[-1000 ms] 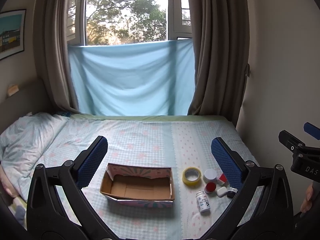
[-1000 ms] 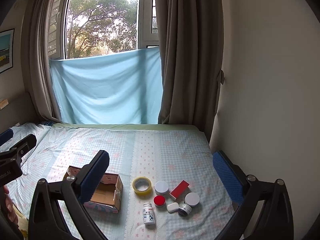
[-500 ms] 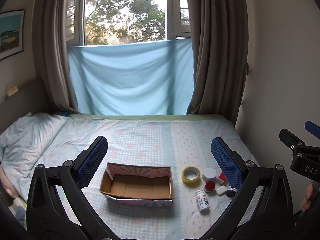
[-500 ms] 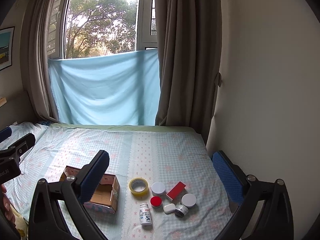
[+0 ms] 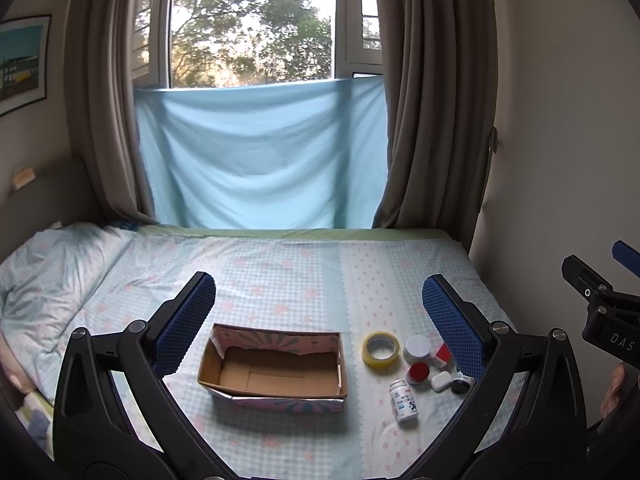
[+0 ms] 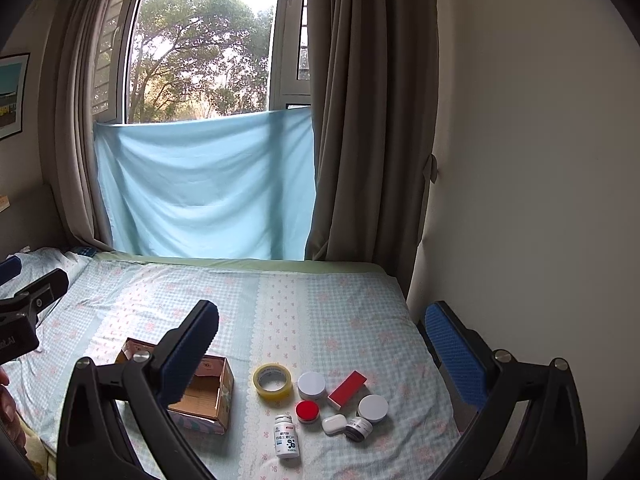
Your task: Organize rigid objects
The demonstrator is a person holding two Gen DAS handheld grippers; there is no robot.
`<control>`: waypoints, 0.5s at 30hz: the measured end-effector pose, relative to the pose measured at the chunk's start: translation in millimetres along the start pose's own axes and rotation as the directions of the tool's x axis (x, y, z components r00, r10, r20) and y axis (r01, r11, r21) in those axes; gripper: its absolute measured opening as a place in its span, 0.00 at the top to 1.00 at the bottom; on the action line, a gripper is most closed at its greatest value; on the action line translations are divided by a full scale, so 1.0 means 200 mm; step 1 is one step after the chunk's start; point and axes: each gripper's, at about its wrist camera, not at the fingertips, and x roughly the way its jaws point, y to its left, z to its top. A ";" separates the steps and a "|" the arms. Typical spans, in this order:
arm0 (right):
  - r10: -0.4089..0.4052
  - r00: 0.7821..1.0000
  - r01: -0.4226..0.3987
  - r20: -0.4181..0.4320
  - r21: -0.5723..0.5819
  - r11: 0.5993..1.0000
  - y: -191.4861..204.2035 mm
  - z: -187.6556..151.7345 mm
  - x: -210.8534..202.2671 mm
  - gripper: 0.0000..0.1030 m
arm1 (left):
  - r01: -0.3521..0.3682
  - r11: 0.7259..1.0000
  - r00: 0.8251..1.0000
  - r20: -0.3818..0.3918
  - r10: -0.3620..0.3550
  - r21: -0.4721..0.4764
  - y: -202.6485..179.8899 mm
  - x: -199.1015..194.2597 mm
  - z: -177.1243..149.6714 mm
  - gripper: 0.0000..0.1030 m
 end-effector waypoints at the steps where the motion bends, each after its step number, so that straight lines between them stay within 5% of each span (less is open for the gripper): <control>1: 0.003 1.000 -0.003 0.001 0.004 1.000 0.00 0.00 0.00 0.00 | 0.000 1.000 1.000 0.000 0.000 0.000 0.00 0.00 0.00 0.00; 15: 0.016 1.000 -0.016 0.004 0.021 1.000 0.00 0.00 0.00 0.00 | 0.006 1.000 1.000 0.000 -0.006 -0.003 0.01 0.01 0.01 0.00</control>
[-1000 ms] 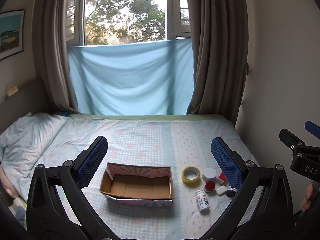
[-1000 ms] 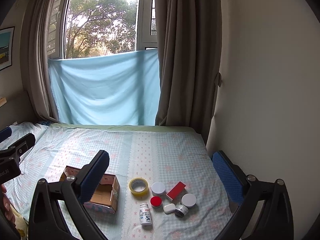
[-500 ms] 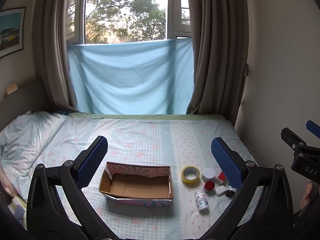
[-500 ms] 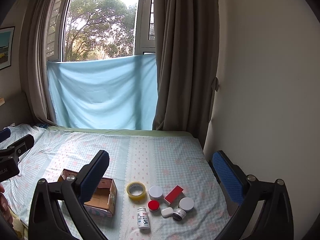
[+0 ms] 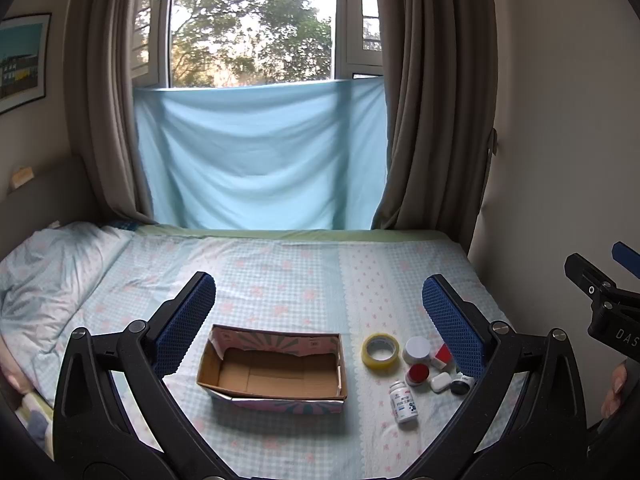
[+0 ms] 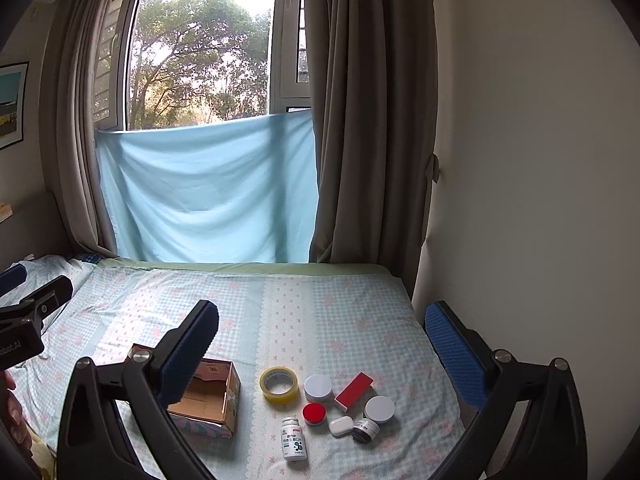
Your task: Organize rigid objects
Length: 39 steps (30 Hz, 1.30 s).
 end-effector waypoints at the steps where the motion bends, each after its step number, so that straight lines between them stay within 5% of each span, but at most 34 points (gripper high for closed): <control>1: 0.002 1.000 -0.002 -0.001 0.002 1.000 0.00 0.00 0.00 0.00 | 0.001 1.000 1.000 0.000 -0.001 0.000 0.00 0.00 0.00 0.00; 14: -0.019 1.000 0.020 -0.020 0.059 0.998 -0.01 0.00 -0.01 0.00 | 0.012 0.999 0.997 -0.072 -0.008 0.049 0.08 0.05 0.01 0.00; 21: -0.117 0.987 0.128 -0.111 0.097 0.987 -0.06 -0.08 0.03 0.00 | 0.134 0.987 0.970 -0.216 -0.112 0.087 0.06 0.32 -0.06 0.00; 28: -0.182 0.942 0.234 -0.280 0.163 0.959 -0.19 -0.26 0.16 0.00 | 0.241 0.968 0.905 -0.375 -0.199 0.067 -0.16 0.71 -0.21 0.00; 39: -0.217 0.844 0.349 -0.491 0.195 0.917 -0.47 -0.52 0.65 0.00 | 0.329 0.939 0.741 -0.645 -0.190 0.101 -0.62 1.45 -0.57 0.00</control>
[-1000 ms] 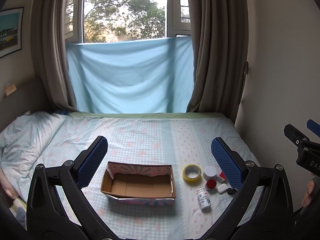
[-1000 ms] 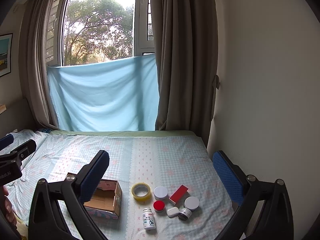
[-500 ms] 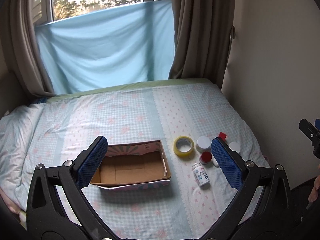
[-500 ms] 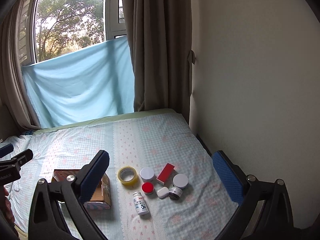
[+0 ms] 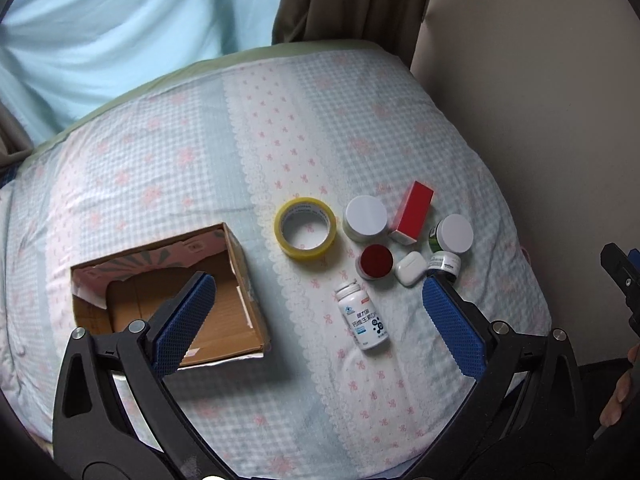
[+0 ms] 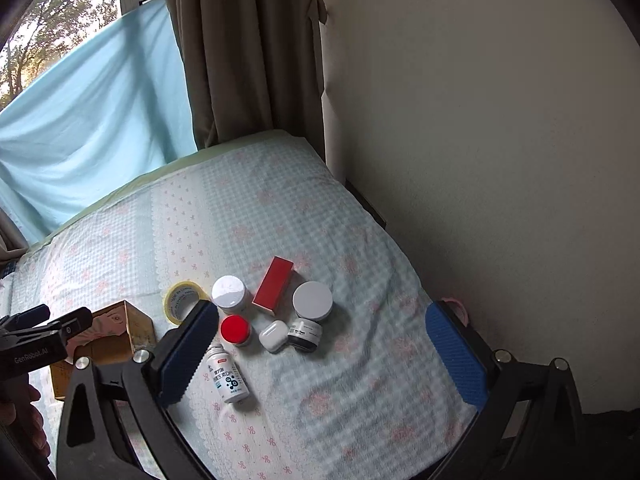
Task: Organize rigid objects
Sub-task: 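Grasp the yellow tape roll with the left gripper while the right grasps the large white jar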
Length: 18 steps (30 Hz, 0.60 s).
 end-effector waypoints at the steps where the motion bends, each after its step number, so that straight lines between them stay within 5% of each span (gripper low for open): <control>1: -0.003 1.000 0.004 -0.025 0.005 1.000 0.00 0.01 0.07 0.00 | -0.006 1.000 1.000 -0.025 0.006 0.010 -0.02 0.08 0.02 0.00; 11: 0.004 0.971 0.005 -0.240 0.036 0.999 0.02 -0.01 0.85 0.00 | -0.082 0.996 0.954 -0.293 0.065 -0.044 0.01 0.88 0.01 0.00; 18: 0.040 0.930 -0.017 -0.366 0.067 0.998 0.03 -0.10 1.26 0.00 | -0.143 0.989 0.930 -0.345 0.126 -0.024 0.08 1.27 0.03 0.00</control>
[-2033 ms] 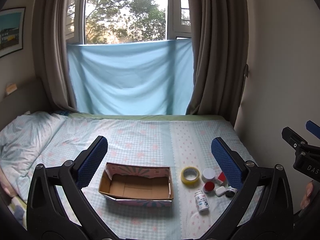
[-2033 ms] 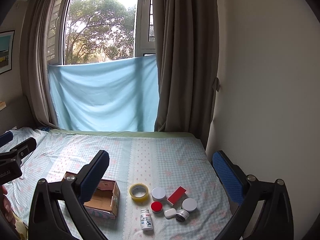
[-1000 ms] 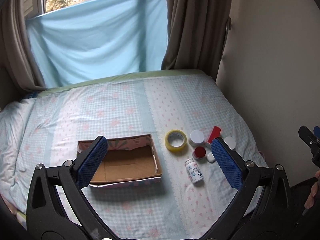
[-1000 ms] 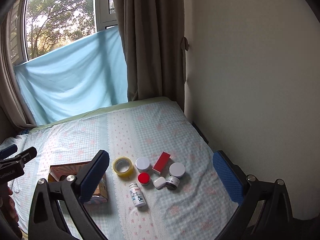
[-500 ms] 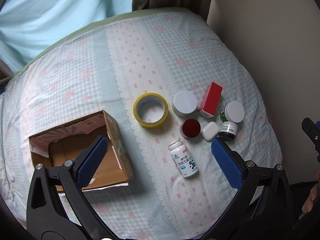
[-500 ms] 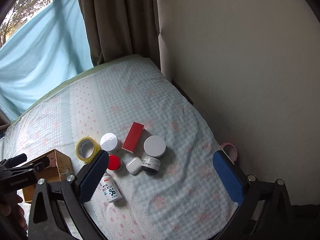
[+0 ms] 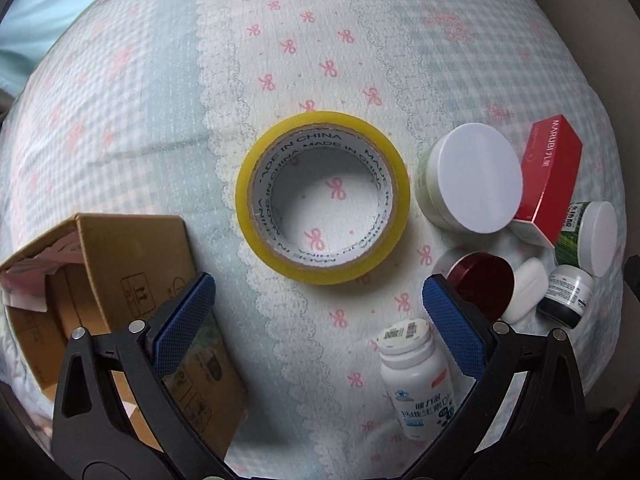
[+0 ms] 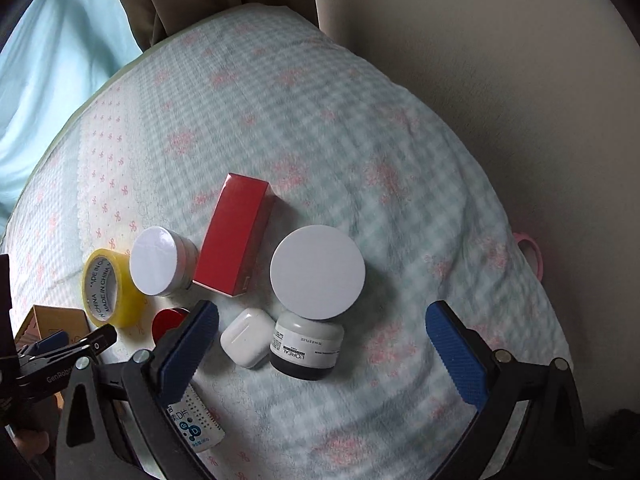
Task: Organize rigid objects
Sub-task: 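Grasp the yellow tape roll with the left gripper while the right grasps the large white jar, then carry the tape roll and white jar toward the cardboard box with both grippers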
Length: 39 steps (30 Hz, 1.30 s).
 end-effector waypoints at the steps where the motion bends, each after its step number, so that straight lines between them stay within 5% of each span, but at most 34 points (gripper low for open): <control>1: -0.002 1.000 0.002 -0.013 -0.004 1.000 0.01 0.01 0.05 0.00 | -0.012 1.000 1.000 -0.007 0.012 0.014 -0.01 0.04 0.02 0.00; 11: -0.024 0.987 0.027 -0.161 0.015 1.000 0.02 0.07 0.37 0.00 | -0.039 0.996 0.999 -0.026 0.041 0.081 -0.01 0.22 0.16 0.00; 18: -0.002 0.976 0.009 -0.218 0.035 0.999 0.02 0.10 0.50 0.29 | -0.043 0.992 0.999 -0.011 0.045 0.115 -0.05 0.25 0.22 0.00; 23: -0.009 0.976 0.018 -0.220 0.036 0.999 0.03 0.09 0.55 0.35 | -0.050 0.991 0.999 -0.006 0.051 0.123 -0.07 0.24 0.26 0.03; 39: 0.033 0.993 -0.029 -0.111 0.040 0.999 -0.06 0.17 0.21 0.36 | -0.040 0.996 0.988 0.152 0.028 0.074 -0.03 -0.24 0.16 0.03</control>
